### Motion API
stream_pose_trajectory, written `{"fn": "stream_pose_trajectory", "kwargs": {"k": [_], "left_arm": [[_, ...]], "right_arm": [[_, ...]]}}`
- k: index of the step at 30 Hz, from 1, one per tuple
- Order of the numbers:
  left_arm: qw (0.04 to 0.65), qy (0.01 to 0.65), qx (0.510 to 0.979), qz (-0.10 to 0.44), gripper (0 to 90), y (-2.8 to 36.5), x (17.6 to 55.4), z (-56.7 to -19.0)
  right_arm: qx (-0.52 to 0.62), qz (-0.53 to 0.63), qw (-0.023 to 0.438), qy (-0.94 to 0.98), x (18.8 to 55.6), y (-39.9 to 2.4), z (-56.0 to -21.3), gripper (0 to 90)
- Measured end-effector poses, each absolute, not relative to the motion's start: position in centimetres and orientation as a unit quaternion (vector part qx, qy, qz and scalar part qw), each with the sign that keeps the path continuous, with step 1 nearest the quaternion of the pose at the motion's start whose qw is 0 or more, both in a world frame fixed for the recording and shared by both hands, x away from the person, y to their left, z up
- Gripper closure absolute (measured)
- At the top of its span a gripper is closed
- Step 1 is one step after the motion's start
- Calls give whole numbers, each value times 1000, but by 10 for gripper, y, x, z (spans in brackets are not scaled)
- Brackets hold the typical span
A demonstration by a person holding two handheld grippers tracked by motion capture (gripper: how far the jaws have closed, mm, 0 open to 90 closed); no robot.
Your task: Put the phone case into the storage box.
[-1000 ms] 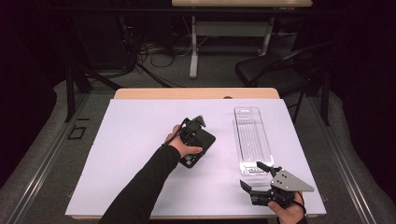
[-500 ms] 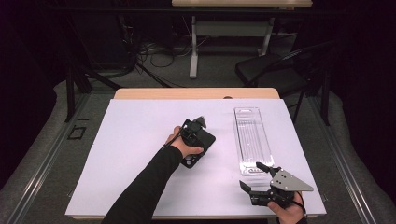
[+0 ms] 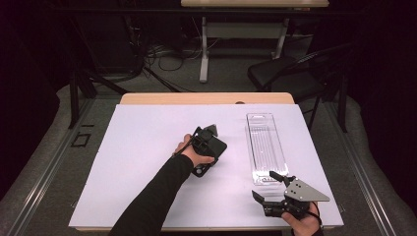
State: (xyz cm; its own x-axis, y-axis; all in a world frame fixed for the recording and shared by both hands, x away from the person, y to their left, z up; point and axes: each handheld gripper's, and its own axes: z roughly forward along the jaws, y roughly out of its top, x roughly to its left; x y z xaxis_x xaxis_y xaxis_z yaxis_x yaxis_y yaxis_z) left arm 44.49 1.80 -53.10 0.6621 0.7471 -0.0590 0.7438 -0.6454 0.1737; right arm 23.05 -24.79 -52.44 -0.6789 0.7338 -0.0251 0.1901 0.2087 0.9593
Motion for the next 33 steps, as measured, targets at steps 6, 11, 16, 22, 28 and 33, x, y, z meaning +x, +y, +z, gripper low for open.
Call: {"fn": "stream_pose_trajectory", "kwargs": {"k": [6,11,16,22,28,33], "left_arm": [[89,412,907,9,110,17,445,-533],[84,413,907,9,110,17,445,-534],[84,414,907,12,110,16,445,-534],[78,416,906,17,108,14,444,-535],[78,416,906,17,107,14,445,-535],[77,415,906,15,107,14,445,-535]], "right_arm": [[313,546,251,735,231,-247,-525,143],[313,546,250,736,231,-248,-525,143],[314,546,249,736,231,-247,-525,143],[314,546,249,736,231,-247,-525,142],[313,546,249,736,231,-247,-525,143],[314,546,247,736,231,-247,-525,142]]}}
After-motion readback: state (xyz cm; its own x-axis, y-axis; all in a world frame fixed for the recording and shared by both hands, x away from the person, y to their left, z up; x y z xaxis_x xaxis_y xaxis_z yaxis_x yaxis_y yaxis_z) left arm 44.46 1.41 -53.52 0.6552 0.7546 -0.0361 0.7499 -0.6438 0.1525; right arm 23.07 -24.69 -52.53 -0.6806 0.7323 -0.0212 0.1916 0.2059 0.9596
